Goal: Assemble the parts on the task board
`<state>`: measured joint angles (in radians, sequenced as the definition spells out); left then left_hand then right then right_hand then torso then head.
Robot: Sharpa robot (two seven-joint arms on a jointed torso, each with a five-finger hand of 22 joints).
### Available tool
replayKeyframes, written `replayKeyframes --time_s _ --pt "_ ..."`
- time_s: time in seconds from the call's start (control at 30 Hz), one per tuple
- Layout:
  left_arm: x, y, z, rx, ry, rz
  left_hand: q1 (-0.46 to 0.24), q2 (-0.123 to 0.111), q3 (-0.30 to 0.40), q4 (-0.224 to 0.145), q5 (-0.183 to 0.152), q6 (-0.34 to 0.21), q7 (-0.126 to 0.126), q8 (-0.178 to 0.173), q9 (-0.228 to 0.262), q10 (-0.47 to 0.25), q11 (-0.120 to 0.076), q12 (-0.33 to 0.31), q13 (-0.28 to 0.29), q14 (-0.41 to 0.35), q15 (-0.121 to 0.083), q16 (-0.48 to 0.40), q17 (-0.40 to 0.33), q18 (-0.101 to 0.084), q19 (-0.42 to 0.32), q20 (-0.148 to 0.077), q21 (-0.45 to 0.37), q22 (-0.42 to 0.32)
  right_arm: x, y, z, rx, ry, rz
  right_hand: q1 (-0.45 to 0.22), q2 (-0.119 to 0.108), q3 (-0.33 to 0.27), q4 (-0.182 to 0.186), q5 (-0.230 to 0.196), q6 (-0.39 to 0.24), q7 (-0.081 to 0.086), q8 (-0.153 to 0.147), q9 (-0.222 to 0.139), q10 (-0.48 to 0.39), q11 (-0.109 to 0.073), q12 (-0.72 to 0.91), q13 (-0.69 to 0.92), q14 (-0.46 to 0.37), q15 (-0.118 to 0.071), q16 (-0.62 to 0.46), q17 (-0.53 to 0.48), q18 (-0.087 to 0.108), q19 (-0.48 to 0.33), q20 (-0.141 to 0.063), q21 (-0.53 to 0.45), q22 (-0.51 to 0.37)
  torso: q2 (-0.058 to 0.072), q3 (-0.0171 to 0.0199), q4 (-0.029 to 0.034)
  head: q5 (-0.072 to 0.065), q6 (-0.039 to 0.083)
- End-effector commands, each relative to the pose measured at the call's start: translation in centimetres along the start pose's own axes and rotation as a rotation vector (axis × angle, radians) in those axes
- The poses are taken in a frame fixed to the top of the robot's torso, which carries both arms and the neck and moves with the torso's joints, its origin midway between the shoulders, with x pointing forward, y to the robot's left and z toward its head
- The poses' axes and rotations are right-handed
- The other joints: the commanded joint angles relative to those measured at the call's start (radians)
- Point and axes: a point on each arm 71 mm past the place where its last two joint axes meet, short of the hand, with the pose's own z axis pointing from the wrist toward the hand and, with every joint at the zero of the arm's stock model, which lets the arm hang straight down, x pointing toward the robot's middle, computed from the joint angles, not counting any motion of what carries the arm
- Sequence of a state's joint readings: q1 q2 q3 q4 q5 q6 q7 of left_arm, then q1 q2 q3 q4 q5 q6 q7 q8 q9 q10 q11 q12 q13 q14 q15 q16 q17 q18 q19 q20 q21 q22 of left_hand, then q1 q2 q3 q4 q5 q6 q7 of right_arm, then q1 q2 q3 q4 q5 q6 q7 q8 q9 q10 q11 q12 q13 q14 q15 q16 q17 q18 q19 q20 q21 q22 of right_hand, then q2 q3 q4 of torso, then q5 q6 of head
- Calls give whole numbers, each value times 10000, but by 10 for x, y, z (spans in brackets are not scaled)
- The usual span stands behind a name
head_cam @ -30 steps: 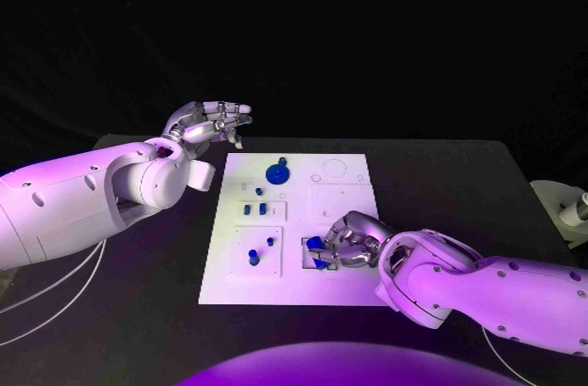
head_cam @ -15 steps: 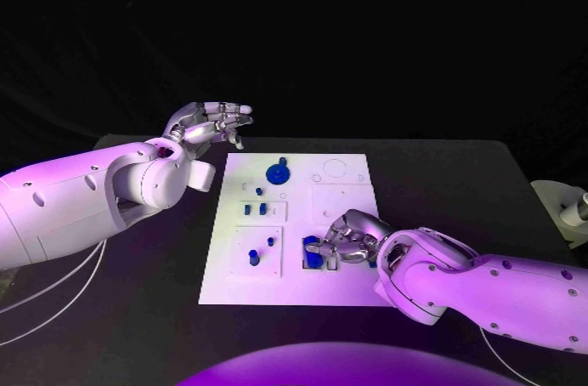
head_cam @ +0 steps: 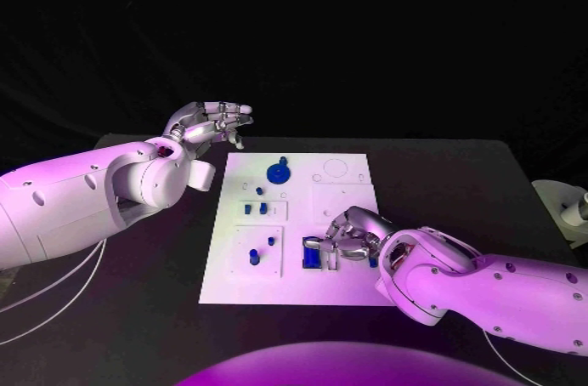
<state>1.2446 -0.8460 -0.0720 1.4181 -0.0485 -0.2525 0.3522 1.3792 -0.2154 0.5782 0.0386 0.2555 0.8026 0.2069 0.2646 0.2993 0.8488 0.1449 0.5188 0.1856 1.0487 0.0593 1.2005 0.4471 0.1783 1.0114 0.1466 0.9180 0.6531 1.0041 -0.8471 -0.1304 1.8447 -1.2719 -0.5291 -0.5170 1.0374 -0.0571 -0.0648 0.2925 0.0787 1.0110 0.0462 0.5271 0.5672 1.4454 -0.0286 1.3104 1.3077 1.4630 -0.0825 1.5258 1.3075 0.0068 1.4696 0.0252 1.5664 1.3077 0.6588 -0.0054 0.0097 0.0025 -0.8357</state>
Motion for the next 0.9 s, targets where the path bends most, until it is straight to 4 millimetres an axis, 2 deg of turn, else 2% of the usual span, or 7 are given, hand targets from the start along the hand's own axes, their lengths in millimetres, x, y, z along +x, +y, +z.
replayKeyframes --time_s 0.03,0.17,0.23,0.3,0.47,0.6,0.9 --pt "2 -1 0 29 166 -114 -72 28 -2 53 40 -82 99 50 -15 -78 25 44 -9 -57 42 33 -14 67 29 32 3 -1 -3 4 -4 -527 -329 -228 505 95 -121 -11 301 -74 -20 85 25 55 13 35 444 849 -69 55 1415 -68 1012 -61 44 2631 5 5 -2 26 2" --pt "1 -1 0 31 155 -111 -72 28 -2 53 40 -82 99 50 -15 -78 25 44 -9 -57 42 33 -14 67 29 32 3 -1 -6 2 -11 -688 -388 -299 1404 143 -193 -66 817 -123 -28 83 26 79 2 45 500 856 -81 65 1455 -68 1012 -76 44 2631 1 9 -11 13 22" --pt "1 -1 0 31 158 -112 -72 28 -2 53 40 -82 99 50 -15 -78 25 44 -9 -57 42 33 -14 67 29 32 3 -1 -11 -2 -14 -684 -508 -329 1548 155 -185 -70 875 -131 -28 75 20 77 1 36 500 858 -81 68 1466 -68 1012 -77 44 2631 -4 9 -22 -2 45" --pt "1 -1 -1 34 163 -114 -72 28 -2 53 40 -82 99 50 -15 -78 25 44 -9 -57 42 33 -14 67 29 32 3 -1 -18 -9 -17 -608 -694 -430 2061 204 -28 -177 900 -224 -10 -3 -20 29 9 -58 442 865 -77 79 1503 -68 1012 -77 44 2631 -12 3 -27 -23 49" --pt "0 -1 -1 43 164 -114 -77 25 -4 60 40 -96 103 61 -16 -99 28 61 -11 -58 47 43 -20 67 43 38 11 2 -41 -31 -26 -229 -1115 -753 2339 131 -21 -50 1068 -333 69 -173 -120 -9 73 -138 413 872 -27 92 1550 -68 1012 -44 44 2631 -8 -3 -30 -112 91" --pt "0 -1 -1 54 174 -115 -77 25 -4 60 40 -96 103 61 -16 -99 28 61 -11 -58 47 43 -20 67 43 38 11 2 -51 -47 -34 128 -1251 -1027 2374 107 -40 -29 1098 -418 122 -291 -182 -15 113 -152 415 874 4 95 1562 -68 1012 -22 44 2631 -7 9 -45 -186 105" --pt "1 0 0 54 215 -124 -77 25 -4 60 40 -96 103 61 -16 -99 28 61 -11 -58 47 43 -20 67 43 38 11 2 -51 -68 -44 619 -1309 -1547 2389 102 -55 -25 1100 -476 162 -394 -237 -17 150 -159 420 877 34 102 1585 -68 1012 0 44 2631 -11 18 -73 -227 103"
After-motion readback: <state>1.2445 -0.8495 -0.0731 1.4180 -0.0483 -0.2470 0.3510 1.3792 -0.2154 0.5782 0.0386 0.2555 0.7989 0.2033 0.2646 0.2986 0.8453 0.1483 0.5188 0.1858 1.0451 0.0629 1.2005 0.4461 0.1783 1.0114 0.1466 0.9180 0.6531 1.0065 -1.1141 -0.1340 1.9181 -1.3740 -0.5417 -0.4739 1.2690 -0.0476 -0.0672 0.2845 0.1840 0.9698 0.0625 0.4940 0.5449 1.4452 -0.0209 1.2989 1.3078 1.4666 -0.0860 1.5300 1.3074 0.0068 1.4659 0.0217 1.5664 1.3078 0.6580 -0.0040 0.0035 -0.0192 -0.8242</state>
